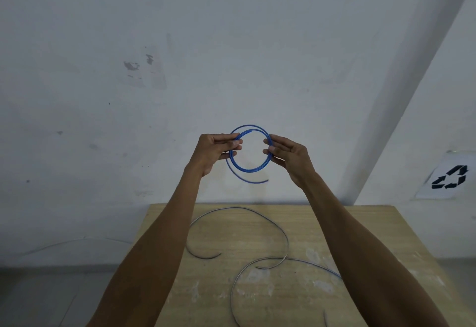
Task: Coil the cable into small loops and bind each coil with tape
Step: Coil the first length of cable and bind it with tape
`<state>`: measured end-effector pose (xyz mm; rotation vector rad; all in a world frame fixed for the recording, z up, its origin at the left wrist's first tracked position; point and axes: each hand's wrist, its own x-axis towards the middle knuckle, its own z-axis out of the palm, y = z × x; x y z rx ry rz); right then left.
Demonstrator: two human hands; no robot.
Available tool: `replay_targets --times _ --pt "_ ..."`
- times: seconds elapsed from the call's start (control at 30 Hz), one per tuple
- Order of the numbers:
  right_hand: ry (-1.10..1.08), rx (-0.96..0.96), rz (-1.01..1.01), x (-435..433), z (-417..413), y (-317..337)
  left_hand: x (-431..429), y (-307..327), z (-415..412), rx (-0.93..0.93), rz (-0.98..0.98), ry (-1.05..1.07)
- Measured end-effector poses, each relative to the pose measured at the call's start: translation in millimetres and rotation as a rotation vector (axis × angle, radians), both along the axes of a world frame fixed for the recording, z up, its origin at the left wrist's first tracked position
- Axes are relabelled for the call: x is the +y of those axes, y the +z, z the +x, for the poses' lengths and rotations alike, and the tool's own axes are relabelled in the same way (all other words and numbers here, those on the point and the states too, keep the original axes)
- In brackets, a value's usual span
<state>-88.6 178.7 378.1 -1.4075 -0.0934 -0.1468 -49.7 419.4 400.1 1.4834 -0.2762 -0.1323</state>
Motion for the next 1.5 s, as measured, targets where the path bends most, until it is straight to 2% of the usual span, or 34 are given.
replay_targets --times 0.27,0.43,0.6,0.8,1.03,1.23,1.4,1.5 --pt "0.162 0.027 -0.085 -9.6 -3.0 5.5 5.2 -0.3 2.9 -0.028 0.027 0.014" --pt "0.093 -0.023 -0.224 -8.0 -1.5 7.6 -0.9 -0.3 2.1 -0.061 0.102 -0.001" --pt "-0.011 -0.053 -0.145 -6.1 -0.6 3.5 -6.1 -0.9 1.7 -0.070 0.125 0.000" --pt "0.040 -0.042 -0.177 -8.2 0.0 4.6 -11.3 -0.5 0.1 -0.111 0.177 -0.013" --pt "-0.013 -0.063 -0.190 -10.2 0.3 4.6 -18.9 1.4 -1.7 -0.122 0.246 -0.048" --pt "0.016 -0.063 -0.265 -17.0 -1.0 3.1 -19.5 5.3 -2.6 -0.180 0.369 -0.074" --pt "0.020 -0.059 -0.251 -18.8 -0.3 4.4 -27.6 9.3 -2.2 -0.225 0.373 0.006" --pt "0.011 -0.058 -0.253 -20.6 1.1 3.9 -27.2 10.9 -2.8 -0.268 0.370 -0.022"
